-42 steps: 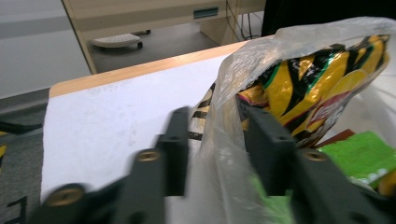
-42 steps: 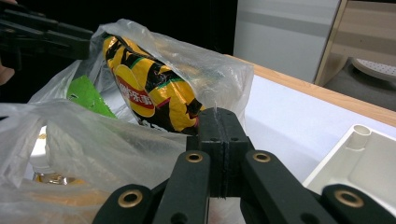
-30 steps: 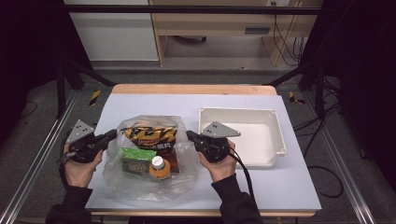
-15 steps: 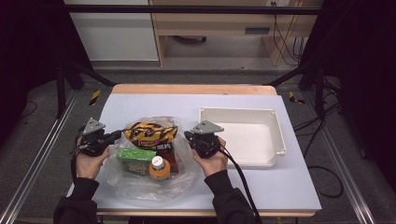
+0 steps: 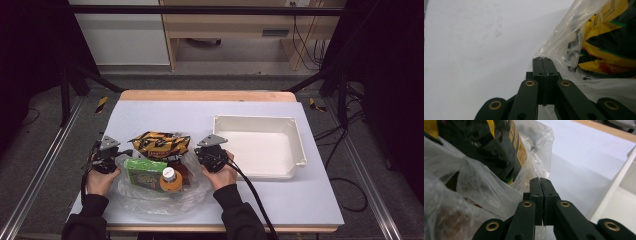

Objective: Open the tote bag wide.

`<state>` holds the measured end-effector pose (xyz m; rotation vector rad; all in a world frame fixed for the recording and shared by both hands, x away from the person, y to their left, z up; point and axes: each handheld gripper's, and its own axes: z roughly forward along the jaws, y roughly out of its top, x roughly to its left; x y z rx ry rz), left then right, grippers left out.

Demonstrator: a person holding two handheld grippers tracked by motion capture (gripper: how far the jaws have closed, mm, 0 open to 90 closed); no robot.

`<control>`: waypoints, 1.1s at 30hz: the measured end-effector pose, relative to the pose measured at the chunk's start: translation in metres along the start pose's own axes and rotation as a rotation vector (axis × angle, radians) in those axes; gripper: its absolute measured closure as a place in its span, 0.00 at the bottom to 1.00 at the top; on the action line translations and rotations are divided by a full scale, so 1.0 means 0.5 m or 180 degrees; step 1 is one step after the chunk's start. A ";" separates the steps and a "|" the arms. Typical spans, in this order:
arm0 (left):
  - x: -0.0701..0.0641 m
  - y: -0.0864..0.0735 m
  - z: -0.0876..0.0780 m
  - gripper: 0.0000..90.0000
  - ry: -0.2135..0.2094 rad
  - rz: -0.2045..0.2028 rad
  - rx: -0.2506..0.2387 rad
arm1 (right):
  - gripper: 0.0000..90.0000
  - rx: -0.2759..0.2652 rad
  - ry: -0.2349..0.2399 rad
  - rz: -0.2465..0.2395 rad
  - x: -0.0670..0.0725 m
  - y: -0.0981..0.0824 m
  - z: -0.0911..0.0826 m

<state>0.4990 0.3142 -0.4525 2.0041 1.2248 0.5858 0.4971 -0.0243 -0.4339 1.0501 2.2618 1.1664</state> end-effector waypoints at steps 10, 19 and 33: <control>0.001 -0.017 0.012 0.87 -0.0030 -0.0114 0.0096 | 0.88 0.0057 0.0057 -0.0042 0.002 -0.003 0.004; 0.033 -0.024 -0.085 0.44 0.0069 -0.0505 -0.0478 | 0.70 -0.0442 0.0142 0.0082 -0.022 0.015 -0.078; -0.014 0.008 -0.239 0.44 -0.0115 -0.0413 -0.1239 | 0.64 -0.0981 0.0272 -0.0056 -0.028 0.014 -0.227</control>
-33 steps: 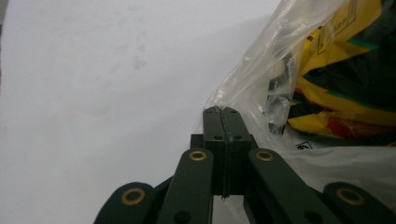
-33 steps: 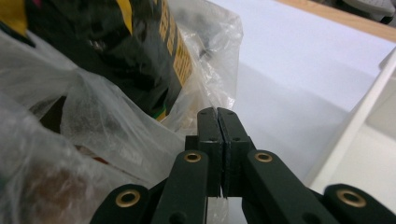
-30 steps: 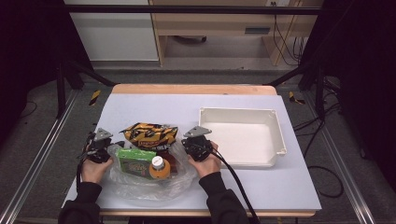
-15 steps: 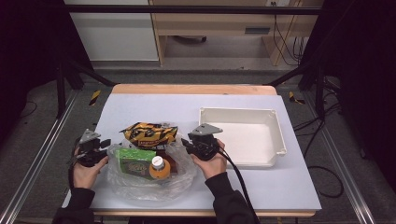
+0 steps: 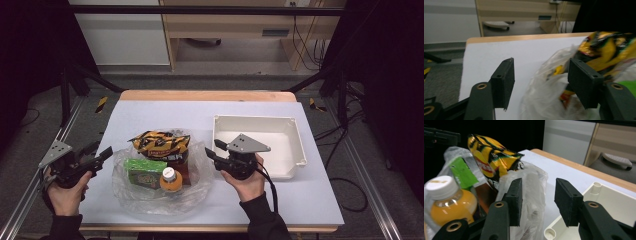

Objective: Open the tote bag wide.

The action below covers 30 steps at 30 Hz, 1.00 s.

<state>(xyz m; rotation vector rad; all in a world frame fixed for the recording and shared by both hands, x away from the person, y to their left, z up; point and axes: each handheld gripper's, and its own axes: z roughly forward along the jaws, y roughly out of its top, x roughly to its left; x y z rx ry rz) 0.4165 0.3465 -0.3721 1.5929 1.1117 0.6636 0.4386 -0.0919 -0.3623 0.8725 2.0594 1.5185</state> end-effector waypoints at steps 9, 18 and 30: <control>-0.063 -0.016 0.011 0.64 -0.0099 0.0190 0.0360 | 0.62 0.0023 0.0177 -0.0009 0.026 -0.009 -0.012; -0.050 -0.033 -0.001 1.00 -0.0100 0.0134 0.0450 | 1.00 0.0456 0.0326 -0.0071 0.040 -0.054 0.027; -0.038 -0.136 0.032 1.00 0.0069 0.0223 0.1066 | 1.00 0.0903 0.0229 0.0003 0.023 -0.138 0.024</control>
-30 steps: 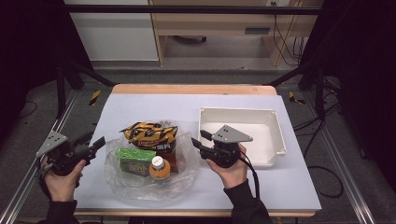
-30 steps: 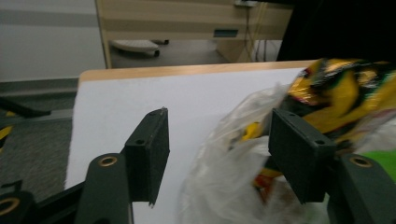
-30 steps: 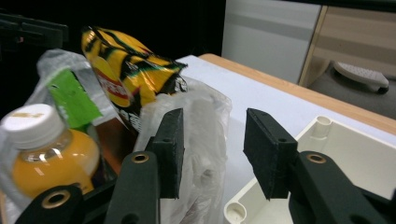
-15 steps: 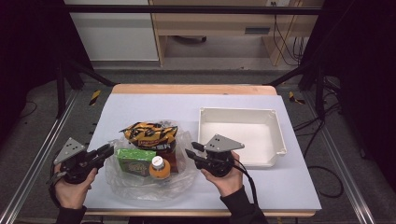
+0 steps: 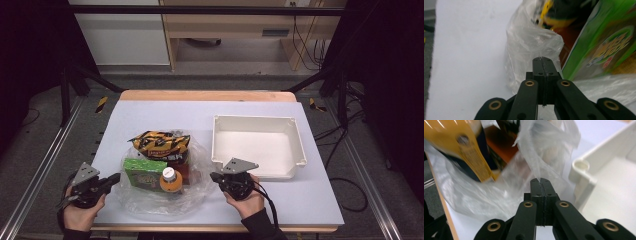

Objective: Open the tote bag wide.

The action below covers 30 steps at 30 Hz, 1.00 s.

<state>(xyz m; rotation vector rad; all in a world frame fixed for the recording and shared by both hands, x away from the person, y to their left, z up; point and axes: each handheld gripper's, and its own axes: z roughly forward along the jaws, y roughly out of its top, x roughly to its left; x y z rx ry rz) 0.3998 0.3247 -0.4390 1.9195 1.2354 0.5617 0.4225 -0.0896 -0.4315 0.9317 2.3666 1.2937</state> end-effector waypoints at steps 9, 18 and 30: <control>-0.007 -0.033 0.049 1.00 0.0067 0.0081 0.0228 | 1.00 0.0276 -0.0080 0.0055 -0.007 -0.053 0.054; -0.016 -0.045 0.061 1.00 0.0084 0.0179 0.0284 | 1.00 0.0415 -0.0155 0.0059 -0.013 -0.072 0.065; -0.015 -0.050 0.062 0.79 0.0157 0.0204 0.0236 | 0.93 0.0348 -0.0218 0.0081 -0.014 -0.085 0.070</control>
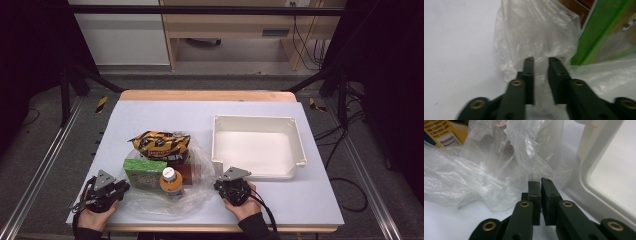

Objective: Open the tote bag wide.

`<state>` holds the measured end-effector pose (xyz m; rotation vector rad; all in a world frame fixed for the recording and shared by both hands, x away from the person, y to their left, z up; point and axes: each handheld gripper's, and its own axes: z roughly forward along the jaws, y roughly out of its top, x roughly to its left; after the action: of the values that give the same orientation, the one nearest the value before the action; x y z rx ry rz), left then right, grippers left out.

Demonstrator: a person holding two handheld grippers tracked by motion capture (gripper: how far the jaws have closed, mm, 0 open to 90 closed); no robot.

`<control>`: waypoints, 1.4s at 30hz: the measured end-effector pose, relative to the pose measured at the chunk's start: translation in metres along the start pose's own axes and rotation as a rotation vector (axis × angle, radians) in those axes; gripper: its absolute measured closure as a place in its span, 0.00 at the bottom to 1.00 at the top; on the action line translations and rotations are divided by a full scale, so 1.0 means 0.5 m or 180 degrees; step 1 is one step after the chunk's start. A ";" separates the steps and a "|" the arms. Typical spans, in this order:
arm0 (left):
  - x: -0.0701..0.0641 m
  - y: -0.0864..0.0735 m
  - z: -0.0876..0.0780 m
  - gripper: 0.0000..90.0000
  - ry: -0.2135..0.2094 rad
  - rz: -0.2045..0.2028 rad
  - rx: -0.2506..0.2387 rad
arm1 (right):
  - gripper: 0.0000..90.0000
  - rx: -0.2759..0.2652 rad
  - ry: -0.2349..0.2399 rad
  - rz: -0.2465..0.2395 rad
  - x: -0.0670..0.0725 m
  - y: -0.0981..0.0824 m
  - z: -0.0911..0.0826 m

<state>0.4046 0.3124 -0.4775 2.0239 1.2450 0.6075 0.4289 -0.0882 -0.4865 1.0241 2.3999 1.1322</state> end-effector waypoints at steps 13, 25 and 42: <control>0.028 0.010 -0.048 0.43 -0.0024 -0.0224 -0.0485 | 0.63 -0.0422 0.0035 0.0014 -0.004 0.009 -0.051; 0.028 0.043 -0.116 0.41 -0.0092 -0.0248 -0.1024 | 0.48 -0.0846 0.0064 0.0006 0.005 0.038 -0.110; 0.027 0.109 -0.173 0.39 -0.0107 -0.0144 -0.1285 | 0.46 -0.1199 0.0125 -0.0016 0.006 0.092 -0.162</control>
<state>0.3831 0.3333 -0.3789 1.6595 1.0473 0.7343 0.4059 -0.1107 -0.3989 0.8743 2.0990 1.5387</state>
